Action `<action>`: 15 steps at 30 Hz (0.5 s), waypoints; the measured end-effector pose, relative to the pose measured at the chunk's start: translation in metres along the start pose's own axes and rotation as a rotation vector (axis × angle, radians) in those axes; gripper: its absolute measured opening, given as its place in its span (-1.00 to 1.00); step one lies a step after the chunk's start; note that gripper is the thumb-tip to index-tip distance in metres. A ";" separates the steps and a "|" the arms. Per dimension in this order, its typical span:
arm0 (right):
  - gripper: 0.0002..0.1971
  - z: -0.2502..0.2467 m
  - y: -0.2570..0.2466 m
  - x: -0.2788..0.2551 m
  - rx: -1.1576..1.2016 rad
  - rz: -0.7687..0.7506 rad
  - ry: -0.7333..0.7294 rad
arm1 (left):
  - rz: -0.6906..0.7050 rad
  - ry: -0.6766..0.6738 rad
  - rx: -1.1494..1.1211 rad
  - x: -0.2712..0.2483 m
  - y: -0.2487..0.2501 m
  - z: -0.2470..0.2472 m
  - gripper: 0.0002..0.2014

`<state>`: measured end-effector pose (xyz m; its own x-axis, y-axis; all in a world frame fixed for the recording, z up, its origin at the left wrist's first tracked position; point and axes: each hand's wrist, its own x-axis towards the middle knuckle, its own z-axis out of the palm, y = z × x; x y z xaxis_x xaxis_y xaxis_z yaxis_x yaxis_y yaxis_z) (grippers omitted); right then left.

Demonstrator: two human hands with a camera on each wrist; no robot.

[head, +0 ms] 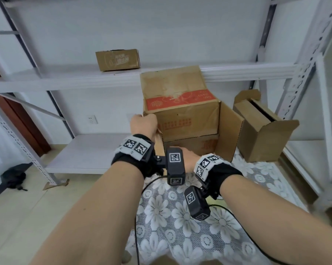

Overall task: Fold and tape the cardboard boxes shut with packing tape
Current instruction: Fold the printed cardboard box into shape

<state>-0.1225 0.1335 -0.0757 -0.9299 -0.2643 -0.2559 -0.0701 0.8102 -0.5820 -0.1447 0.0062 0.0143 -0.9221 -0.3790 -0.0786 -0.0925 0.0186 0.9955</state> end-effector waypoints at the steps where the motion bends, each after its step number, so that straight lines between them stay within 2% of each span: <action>1: -0.25 0.001 0.004 0.000 0.007 -0.005 -0.012 | -0.020 0.002 -0.047 -0.002 -0.009 0.002 -0.92; 3: -0.03 0.001 0.009 -0.001 0.023 -0.022 -0.008 | -0.028 0.010 -0.121 -0.004 -0.023 0.005 -0.67; 4: 0.00 0.001 0.011 -0.002 0.043 -0.029 0.007 | -0.020 0.014 -0.127 -0.005 -0.027 0.006 -0.58; 6: -0.08 -0.001 0.012 -0.003 0.111 -0.050 0.052 | 0.001 -0.004 -0.154 -0.008 -0.030 0.008 -0.70; 8: -0.37 -0.003 0.009 -0.005 0.178 -0.049 0.134 | -0.007 -0.019 -0.177 -0.012 -0.029 0.009 -0.84; 10: -0.83 -0.007 0.005 -0.007 0.202 -0.051 0.272 | -0.005 -0.051 -0.182 -0.013 -0.028 0.010 -0.94; 11: -0.83 -0.010 0.002 -0.007 0.218 -0.043 0.338 | 0.011 -0.072 -0.155 -0.012 -0.029 0.010 -0.83; 13: -0.76 -0.014 0.001 -0.006 0.249 0.005 0.407 | 0.067 -0.130 -0.030 -0.012 -0.031 0.011 -0.46; 15: -0.78 -0.018 -0.003 -0.013 0.204 0.033 0.428 | 0.110 -0.177 0.102 -0.015 -0.034 0.015 -0.27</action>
<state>-0.1171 0.1444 -0.0568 -0.9986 0.0344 0.0393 -0.0051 0.6836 -0.7298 -0.1338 0.0251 -0.0196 -0.9794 -0.2017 0.0138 -0.0165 0.1473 0.9890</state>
